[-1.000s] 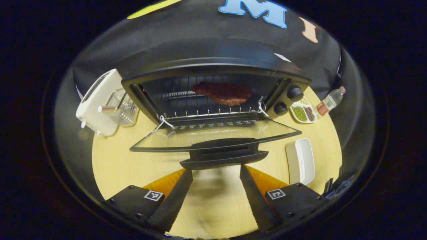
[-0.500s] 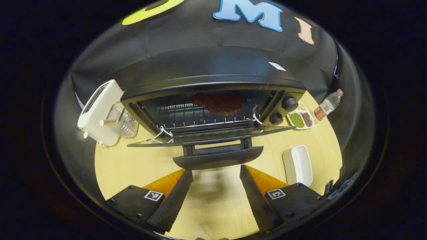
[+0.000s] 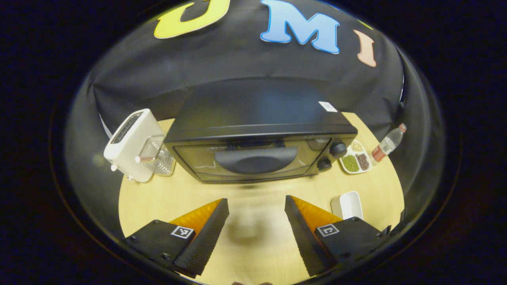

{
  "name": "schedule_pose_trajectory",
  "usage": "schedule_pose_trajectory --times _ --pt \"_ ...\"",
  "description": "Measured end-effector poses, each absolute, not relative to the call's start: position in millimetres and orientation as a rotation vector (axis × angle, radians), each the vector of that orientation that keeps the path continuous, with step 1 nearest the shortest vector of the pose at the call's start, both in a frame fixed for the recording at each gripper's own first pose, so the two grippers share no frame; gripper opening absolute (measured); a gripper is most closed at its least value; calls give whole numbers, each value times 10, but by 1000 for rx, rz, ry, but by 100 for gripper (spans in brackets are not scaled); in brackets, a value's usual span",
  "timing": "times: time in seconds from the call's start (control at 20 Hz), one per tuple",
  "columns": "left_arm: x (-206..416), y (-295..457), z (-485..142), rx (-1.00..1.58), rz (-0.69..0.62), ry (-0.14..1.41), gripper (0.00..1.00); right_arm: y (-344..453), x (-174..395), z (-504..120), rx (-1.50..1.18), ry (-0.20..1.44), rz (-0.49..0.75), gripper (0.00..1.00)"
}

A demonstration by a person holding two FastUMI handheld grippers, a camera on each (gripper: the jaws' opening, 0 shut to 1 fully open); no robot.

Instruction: Open the electric oven with the left hand, put the food in, and close the electric oven.

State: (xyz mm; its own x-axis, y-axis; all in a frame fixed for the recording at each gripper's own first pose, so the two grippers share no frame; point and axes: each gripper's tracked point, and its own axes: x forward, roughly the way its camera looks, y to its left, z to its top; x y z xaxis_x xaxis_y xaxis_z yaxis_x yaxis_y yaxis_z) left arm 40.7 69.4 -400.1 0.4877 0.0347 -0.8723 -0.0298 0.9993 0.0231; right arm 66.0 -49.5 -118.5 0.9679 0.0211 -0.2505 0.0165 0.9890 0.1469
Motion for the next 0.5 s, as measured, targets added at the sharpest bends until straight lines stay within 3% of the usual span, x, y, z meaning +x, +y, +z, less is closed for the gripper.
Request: schedule_pose_trajectory --times 0.2,0.5 --pt "459 466 -3506 -14 32 925 100 -577 755 -1101 119 244 38 99" --pt "697 7 -1982 -4 36 466 96 -551 935 -644 114 181 131 99"
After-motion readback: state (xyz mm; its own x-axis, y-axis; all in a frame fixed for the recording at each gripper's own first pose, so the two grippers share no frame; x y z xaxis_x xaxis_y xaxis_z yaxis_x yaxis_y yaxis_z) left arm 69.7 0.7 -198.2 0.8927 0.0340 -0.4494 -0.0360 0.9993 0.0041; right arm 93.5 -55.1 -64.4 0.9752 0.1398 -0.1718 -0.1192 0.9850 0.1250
